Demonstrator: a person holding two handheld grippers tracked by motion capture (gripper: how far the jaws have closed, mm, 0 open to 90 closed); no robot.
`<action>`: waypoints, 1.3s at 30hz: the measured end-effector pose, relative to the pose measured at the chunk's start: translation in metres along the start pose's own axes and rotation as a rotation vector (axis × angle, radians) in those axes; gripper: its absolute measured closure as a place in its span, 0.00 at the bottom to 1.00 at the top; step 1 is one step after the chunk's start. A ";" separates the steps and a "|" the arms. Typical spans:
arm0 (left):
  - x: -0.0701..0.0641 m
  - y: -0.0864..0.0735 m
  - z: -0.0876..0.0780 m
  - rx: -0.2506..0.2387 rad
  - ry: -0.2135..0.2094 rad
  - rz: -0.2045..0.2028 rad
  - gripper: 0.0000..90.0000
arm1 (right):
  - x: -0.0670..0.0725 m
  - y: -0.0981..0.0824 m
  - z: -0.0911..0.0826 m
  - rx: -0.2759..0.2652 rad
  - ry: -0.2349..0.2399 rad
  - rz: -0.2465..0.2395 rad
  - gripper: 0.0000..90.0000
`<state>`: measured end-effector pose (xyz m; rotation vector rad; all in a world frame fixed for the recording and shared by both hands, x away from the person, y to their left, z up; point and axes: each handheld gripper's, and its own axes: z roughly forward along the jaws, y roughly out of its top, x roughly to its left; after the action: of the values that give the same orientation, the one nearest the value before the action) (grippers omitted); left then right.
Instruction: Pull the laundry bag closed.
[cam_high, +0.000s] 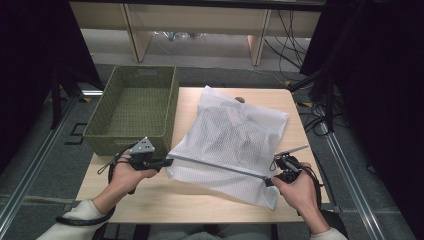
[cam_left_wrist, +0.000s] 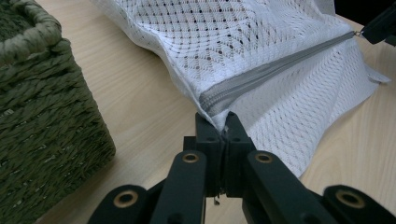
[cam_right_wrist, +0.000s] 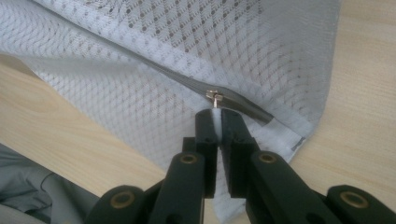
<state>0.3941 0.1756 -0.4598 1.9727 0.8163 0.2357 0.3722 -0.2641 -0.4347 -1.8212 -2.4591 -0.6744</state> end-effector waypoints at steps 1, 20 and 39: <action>0.000 0.000 0.000 0.001 0.000 -0.003 0.98 | 0.000 -0.001 0.000 -0.006 -0.006 0.008 0.97; 0.000 0.000 0.001 0.000 -0.005 0.004 0.98 | -0.005 -0.004 -0.004 0.000 -0.013 0.052 0.97; 0.000 0.001 0.001 0.005 -0.004 0.004 0.98 | -0.021 -0.005 -0.006 0.013 -0.043 0.062 0.97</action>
<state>0.3950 0.1747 -0.4593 1.9788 0.8110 0.2320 0.3728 -0.2863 -0.4362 -1.9190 -2.4150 -0.6209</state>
